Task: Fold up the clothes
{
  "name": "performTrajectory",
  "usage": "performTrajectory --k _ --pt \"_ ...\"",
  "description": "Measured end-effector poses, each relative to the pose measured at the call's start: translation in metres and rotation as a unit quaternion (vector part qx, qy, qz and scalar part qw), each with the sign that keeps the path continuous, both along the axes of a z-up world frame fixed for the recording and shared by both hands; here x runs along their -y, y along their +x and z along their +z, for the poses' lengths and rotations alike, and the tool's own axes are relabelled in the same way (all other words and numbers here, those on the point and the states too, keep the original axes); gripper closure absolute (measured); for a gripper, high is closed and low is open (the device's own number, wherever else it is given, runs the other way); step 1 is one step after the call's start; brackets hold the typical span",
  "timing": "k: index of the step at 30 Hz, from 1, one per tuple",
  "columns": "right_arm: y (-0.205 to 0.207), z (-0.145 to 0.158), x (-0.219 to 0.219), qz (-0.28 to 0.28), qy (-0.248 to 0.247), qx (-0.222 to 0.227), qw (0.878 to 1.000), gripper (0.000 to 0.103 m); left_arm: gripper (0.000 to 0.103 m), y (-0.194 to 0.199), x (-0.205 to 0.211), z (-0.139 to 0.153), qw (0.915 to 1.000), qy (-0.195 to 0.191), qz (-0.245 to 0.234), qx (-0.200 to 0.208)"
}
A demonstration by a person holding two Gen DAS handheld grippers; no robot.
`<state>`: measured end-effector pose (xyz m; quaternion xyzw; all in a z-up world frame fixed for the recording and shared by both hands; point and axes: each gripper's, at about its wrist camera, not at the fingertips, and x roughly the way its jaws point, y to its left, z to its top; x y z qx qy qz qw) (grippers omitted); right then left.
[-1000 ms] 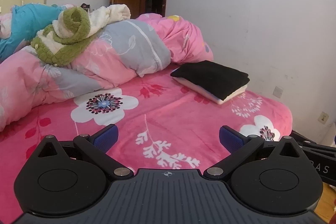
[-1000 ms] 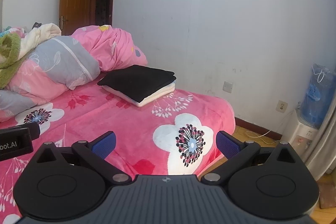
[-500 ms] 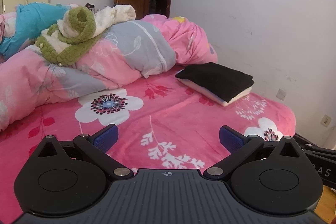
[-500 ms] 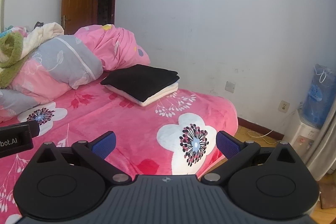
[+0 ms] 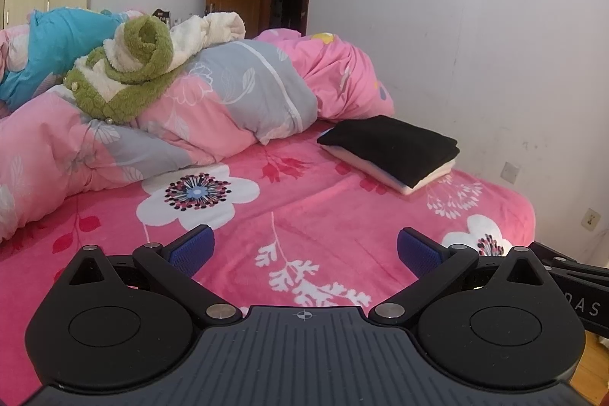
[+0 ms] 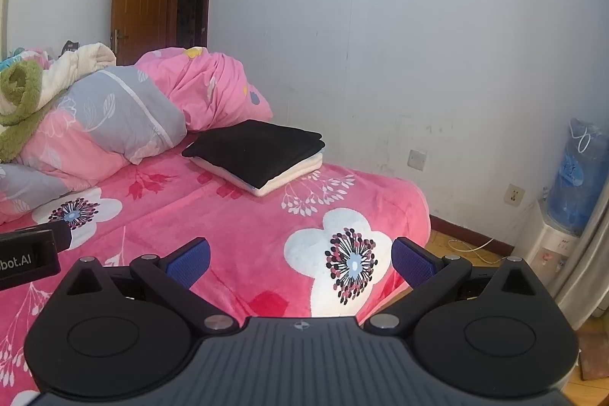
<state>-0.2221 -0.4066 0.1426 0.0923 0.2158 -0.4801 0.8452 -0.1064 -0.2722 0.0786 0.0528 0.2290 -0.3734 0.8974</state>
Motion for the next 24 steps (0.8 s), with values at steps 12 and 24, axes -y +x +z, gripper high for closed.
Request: performTrajectory --k 12,24 --pt "0.0011 0.0011 0.0003 0.001 0.000 -0.001 1.000 0.000 0.000 0.0007 -0.0001 0.0002 1.0000 0.002 0.002 0.001" --pt "0.0014 -0.0002 -0.0003 0.000 0.001 -0.002 1.000 0.000 0.000 0.0001 0.0001 0.0000 1.0000 0.004 0.003 0.002"
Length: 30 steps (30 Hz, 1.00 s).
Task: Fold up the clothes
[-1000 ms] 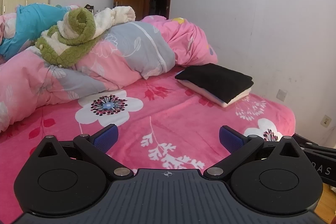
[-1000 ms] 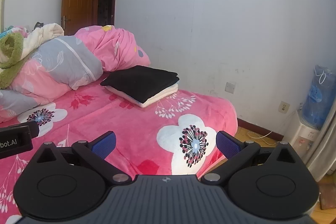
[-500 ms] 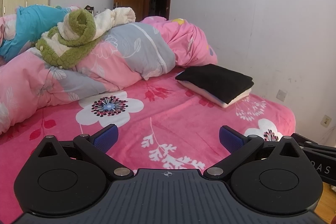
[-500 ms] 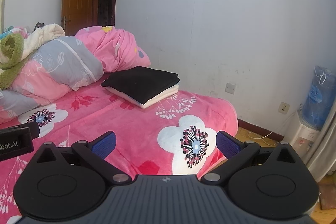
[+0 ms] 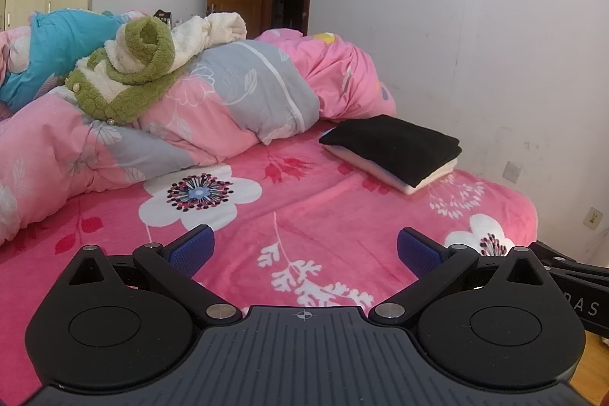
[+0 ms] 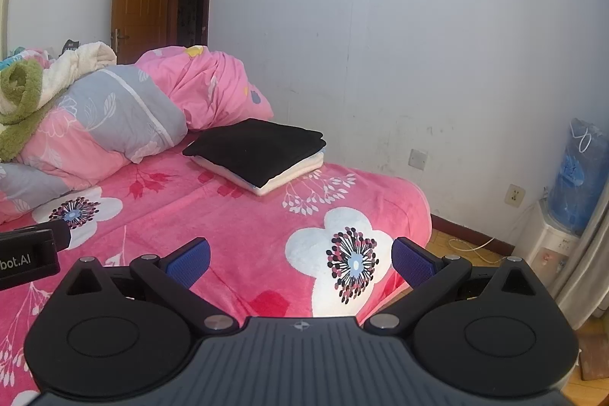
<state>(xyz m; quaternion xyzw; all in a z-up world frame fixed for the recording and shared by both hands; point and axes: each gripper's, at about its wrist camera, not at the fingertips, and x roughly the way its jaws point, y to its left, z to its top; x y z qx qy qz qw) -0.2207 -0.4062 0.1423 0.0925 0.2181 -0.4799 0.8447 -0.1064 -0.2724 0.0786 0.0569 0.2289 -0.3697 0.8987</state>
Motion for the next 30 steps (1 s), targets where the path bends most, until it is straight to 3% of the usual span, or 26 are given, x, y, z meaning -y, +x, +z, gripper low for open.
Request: performTrajectory --k 30 --pt "-0.0005 -0.0027 0.0009 -0.001 0.004 0.000 1.000 0.000 0.000 -0.0010 0.0010 -0.0010 1.0000 0.005 0.002 0.003"
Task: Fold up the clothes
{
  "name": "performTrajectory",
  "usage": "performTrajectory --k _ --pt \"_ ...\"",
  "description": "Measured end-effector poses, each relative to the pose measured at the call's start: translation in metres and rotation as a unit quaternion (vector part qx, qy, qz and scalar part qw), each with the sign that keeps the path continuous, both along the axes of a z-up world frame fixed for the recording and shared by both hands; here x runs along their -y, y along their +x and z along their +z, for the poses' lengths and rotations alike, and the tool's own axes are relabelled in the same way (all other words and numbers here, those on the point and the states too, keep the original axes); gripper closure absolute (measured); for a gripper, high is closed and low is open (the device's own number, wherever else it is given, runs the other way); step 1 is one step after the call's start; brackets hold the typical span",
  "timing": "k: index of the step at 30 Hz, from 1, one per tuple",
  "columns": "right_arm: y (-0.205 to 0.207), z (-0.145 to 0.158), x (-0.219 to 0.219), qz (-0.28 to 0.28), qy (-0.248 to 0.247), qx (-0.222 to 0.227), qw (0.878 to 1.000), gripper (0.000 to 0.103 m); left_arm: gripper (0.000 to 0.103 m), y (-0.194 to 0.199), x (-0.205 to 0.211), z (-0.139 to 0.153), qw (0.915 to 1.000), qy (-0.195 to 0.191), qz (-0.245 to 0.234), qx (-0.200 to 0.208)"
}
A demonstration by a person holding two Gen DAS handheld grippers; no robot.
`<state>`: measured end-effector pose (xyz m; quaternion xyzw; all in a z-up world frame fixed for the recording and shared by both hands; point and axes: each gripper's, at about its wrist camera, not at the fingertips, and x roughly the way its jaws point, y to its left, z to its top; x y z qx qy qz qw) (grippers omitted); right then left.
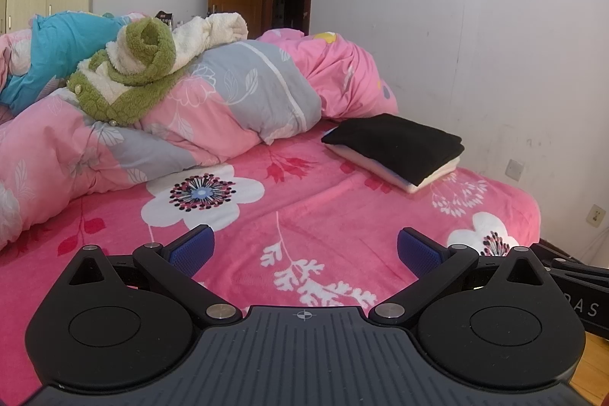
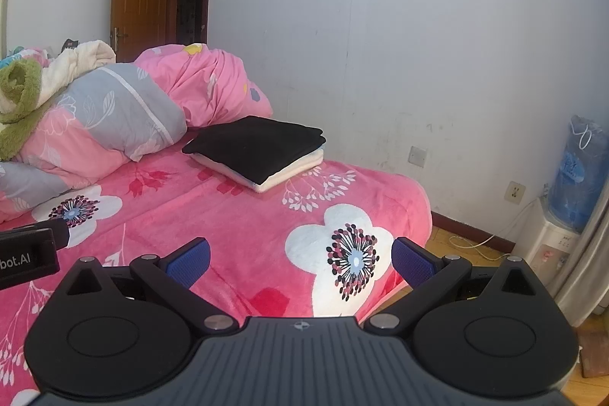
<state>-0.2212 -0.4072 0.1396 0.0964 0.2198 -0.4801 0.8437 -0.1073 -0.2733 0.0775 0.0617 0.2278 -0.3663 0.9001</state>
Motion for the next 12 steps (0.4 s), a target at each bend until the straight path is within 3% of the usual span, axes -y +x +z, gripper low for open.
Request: performTrajectory --k 12 --pt "0.0016 -0.0016 -0.0027 0.000 0.001 -0.001 1.000 0.000 0.000 0.0018 -0.0008 -0.0009 1.0000 0.000 0.002 -0.001"
